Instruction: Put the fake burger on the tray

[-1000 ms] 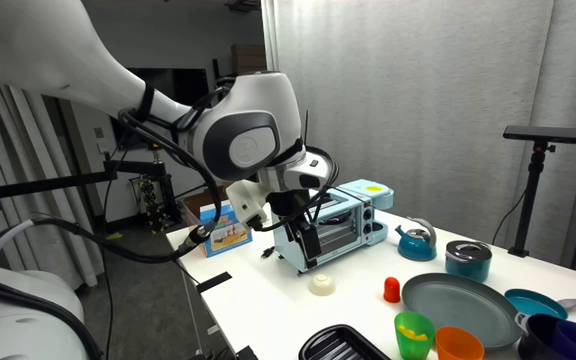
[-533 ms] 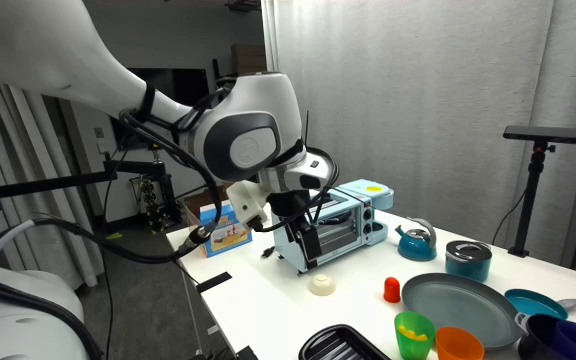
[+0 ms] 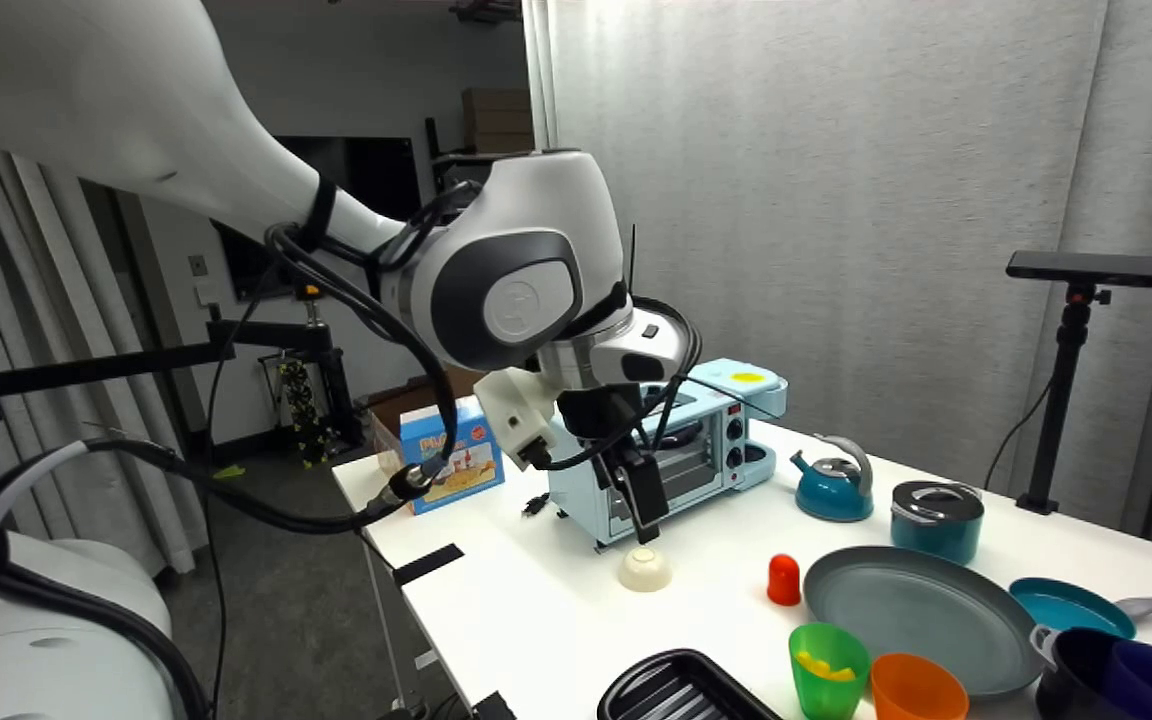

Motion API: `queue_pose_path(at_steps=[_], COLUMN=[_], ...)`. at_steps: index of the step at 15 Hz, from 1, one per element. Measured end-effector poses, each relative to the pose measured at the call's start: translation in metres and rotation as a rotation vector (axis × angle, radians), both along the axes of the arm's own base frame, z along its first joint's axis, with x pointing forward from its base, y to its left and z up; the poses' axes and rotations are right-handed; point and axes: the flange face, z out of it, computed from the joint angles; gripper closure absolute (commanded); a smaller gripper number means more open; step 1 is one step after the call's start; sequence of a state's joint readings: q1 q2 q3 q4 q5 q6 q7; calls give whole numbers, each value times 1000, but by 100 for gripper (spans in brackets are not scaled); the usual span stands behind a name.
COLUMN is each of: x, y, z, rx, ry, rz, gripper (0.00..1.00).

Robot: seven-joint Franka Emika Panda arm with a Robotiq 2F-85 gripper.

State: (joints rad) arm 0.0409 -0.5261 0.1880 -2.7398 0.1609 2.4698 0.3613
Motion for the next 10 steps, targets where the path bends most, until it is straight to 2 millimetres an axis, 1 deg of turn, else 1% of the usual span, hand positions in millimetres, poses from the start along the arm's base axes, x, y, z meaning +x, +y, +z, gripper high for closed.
queue_pose_path(at_steps=[3,10], x=[11,36], y=[-12,-52], z=[-1,-6], rx=[-22,-55], ry=[-19,-15], rz=[-12,-69], gripper=[0,0])
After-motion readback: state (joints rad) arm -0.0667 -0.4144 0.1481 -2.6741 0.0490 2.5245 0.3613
